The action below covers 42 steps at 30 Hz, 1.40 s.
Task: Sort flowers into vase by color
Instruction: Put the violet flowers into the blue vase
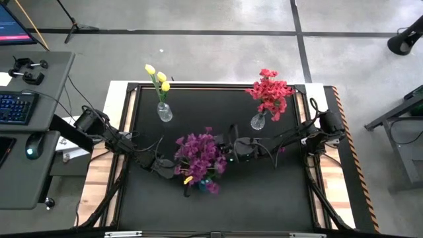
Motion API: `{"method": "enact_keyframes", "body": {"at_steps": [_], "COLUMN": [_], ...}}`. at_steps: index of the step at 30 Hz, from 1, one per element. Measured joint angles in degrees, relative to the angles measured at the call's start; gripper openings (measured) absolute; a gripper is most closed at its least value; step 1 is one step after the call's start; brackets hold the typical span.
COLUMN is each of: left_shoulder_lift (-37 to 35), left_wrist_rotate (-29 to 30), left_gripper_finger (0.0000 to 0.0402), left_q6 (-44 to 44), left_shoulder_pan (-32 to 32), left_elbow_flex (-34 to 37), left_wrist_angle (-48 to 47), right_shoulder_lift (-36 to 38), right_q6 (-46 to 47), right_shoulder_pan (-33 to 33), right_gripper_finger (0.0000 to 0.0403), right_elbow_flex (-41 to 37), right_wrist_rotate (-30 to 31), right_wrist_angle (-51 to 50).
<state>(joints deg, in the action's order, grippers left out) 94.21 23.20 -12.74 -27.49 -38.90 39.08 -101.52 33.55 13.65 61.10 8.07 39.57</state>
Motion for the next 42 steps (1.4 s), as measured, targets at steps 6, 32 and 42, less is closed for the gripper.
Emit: {"method": "enact_keyframes", "body": {"at_steps": [6, 32, 42], "left_shoulder_lift": [-0.1, 0.1, -9.5], "left_wrist_rotate": [0.4, 3.2, 4.1], "left_gripper_finger": [0.0010, 0.0010, 0.0010], "left_q6": [-2.0, -2.5, 0.9], "left_shoulder_pan": [-0.8, -1.9, -1.9], "left_elbow_flex": [1.6, 2.5, 2.6], "left_wrist_angle": [0.5, 0.6, -15.3], "right_shoulder_lift": [-0.3, 0.5, 4.3], "right_q6": [-1.8, -2.6, -0.7], "right_shoulder_pan": [-0.5, -2.5, -2.2], "right_gripper_finger": [0.0306, 0.0307, 0.0307], "right_elbow_flex": [-0.1, -0.2, 0.0], "right_wrist_rotate": [1.4, 2.9, -4.3], "right_wrist_angle": [8.7, 10.6, -4.9]}}
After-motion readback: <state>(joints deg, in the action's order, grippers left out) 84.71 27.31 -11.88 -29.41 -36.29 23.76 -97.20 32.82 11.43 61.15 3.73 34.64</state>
